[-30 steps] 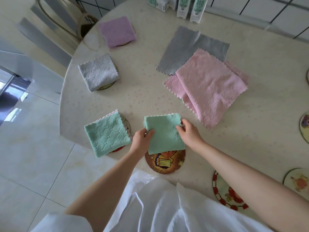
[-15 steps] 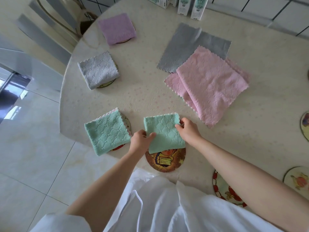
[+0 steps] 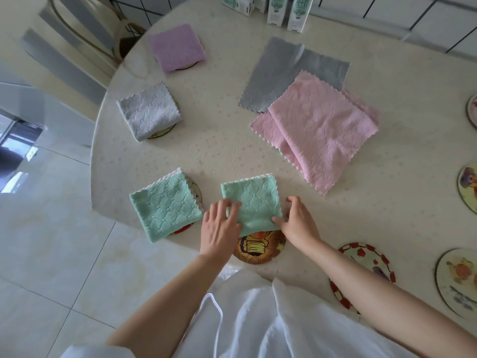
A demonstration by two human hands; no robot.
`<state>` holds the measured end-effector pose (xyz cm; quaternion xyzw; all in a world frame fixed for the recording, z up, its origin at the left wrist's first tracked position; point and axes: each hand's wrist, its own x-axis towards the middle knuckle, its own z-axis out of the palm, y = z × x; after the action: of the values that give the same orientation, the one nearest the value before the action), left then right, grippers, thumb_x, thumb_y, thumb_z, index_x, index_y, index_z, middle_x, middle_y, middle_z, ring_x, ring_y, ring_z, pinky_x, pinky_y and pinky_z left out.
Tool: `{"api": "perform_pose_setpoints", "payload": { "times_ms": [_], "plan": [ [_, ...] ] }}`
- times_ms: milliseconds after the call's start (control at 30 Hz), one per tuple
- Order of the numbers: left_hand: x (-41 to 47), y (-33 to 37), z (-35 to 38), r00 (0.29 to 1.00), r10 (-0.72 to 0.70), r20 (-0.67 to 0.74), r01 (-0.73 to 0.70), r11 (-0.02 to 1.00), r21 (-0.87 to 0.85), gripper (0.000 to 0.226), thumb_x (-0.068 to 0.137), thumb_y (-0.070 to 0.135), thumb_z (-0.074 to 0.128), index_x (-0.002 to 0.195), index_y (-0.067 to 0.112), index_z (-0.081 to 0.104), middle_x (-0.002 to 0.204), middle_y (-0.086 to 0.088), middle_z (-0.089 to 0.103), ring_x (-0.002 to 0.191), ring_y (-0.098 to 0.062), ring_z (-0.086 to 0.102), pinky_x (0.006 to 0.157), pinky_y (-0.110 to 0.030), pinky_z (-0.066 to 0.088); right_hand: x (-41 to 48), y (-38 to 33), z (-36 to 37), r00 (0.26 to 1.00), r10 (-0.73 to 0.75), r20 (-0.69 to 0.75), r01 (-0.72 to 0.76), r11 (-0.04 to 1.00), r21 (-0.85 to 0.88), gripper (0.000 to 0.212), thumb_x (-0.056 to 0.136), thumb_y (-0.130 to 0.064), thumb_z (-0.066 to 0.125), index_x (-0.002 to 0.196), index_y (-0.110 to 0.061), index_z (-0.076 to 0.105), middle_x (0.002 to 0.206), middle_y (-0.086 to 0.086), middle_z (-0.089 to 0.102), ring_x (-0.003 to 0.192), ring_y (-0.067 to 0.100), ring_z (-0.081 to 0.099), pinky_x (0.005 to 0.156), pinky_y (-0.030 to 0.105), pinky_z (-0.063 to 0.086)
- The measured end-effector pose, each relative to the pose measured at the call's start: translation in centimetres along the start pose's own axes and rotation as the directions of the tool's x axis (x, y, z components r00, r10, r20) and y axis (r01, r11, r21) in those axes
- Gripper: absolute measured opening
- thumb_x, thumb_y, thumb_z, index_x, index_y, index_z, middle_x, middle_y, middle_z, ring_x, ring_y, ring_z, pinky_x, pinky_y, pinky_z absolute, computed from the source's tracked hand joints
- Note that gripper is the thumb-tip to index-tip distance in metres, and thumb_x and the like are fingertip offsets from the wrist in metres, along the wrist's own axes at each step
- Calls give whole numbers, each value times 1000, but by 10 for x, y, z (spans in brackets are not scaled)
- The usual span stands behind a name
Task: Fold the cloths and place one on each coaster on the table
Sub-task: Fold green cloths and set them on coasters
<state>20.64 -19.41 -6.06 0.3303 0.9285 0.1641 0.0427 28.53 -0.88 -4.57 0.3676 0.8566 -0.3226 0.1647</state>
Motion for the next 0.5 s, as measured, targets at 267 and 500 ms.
{"api": "perform_pose_setpoints", "payload": {
  "times_ms": [267, 500],
  "plan": [
    [-9, -19, 2, 989, 121, 89, -115, 991, -67, 32, 89, 19, 59, 122, 18, 58, 131, -1, 53, 123, -25, 46, 99, -43, 44, -3, -2, 3, 998, 26, -51, -25, 999, 23, 47, 84, -26, 69, 122, -10, 45, 114, 7, 59, 103, 26, 57, 80, 31, 44],
    [9, -3, -6, 961, -188, 204, 245, 921, -303, 43, 80, 3, 56, 123, 10, 50, 131, -6, 46, 117, -24, 43, 100, -34, 40, -7, -9, 4, 993, 59, -98, -60, 998, -5, 22, 88, -20, 59, 106, -11, 53, 105, 6, 59, 91, 23, 56, 71, 26, 39]
  ]
}}
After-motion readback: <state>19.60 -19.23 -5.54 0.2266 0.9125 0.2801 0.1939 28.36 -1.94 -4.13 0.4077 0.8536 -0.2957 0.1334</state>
